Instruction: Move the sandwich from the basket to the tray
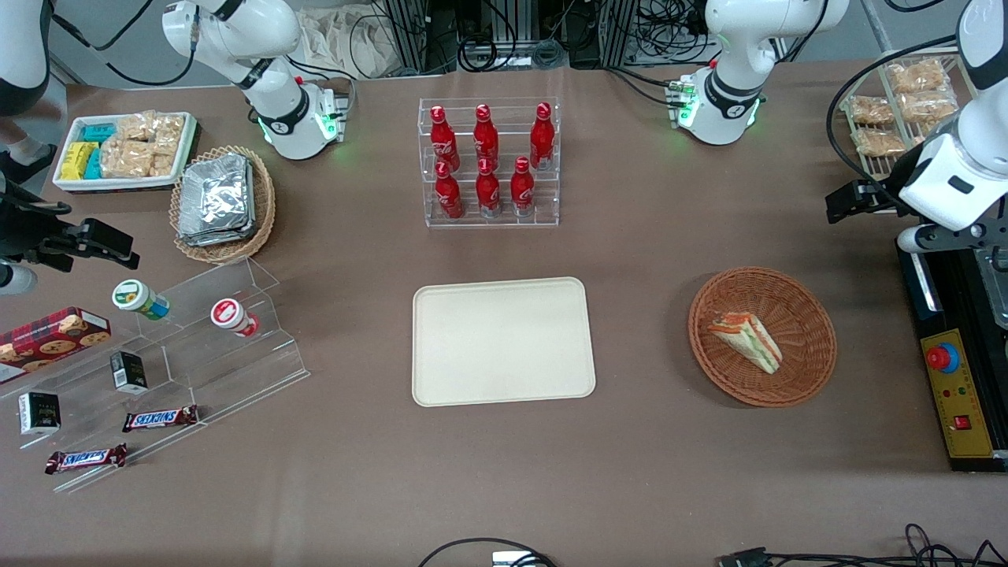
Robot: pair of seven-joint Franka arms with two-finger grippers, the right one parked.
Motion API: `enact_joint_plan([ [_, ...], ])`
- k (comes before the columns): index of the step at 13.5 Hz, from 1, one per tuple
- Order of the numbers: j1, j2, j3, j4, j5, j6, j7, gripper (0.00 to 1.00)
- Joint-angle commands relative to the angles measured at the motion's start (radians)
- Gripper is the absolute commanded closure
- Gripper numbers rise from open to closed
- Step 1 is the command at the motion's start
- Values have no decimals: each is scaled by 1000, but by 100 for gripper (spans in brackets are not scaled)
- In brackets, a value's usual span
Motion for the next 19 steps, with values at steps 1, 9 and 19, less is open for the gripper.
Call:
enact_joint_plan([
  [1,-1,6,7,21,-12,-8,10,0],
  [9,1,6,8,19,-12,-7,10,0],
  [19,-8,38,3,19,-8,32,-65,0],
])
